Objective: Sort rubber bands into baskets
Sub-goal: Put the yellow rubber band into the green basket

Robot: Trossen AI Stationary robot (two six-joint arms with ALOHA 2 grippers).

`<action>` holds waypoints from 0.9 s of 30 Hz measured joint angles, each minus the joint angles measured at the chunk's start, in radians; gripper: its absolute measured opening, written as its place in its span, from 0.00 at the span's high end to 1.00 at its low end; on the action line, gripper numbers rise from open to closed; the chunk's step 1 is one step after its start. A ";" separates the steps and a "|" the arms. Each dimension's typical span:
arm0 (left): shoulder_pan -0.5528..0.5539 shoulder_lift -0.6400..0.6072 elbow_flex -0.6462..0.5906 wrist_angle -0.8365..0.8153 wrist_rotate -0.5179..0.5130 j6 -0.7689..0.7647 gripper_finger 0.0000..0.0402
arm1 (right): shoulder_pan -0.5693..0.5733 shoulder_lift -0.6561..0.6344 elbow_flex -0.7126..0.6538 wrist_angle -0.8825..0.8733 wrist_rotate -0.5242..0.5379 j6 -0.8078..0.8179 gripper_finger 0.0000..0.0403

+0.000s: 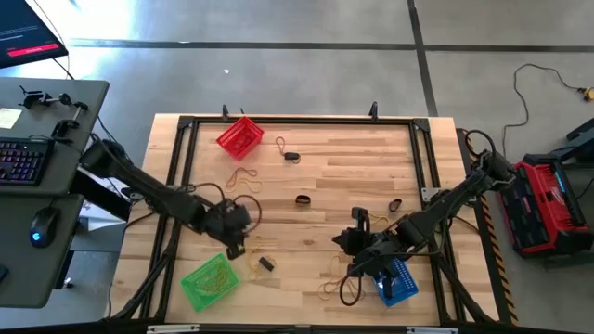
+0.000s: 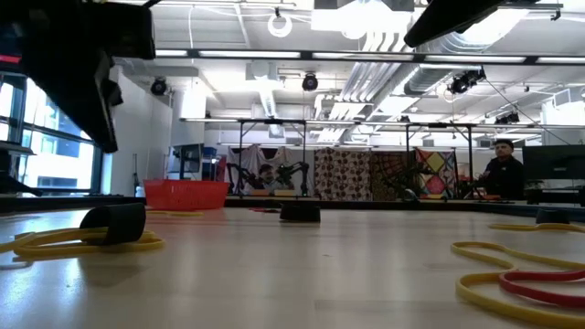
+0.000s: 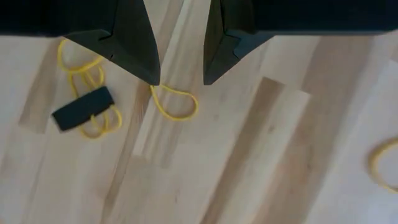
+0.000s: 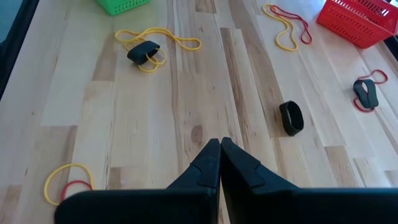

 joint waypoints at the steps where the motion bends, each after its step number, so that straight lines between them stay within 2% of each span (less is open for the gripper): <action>1: -0.010 0.023 0.000 0.017 0.000 0.006 0.71 | 0.000 0.000 0.000 0.001 0.000 0.000 1.00; 5: -0.042 0.113 0.000 0.106 0.000 0.045 0.71 | 0.000 0.000 0.000 0.001 0.000 -0.001 1.00; 12: -0.052 0.235 0.000 0.160 0.070 -0.028 0.71 | 0.000 0.000 0.000 0.002 0.003 -0.003 1.00; 27: -0.057 0.318 0.003 0.255 0.085 -0.006 0.71 | 0.000 0.000 0.000 0.001 0.002 -0.003 1.00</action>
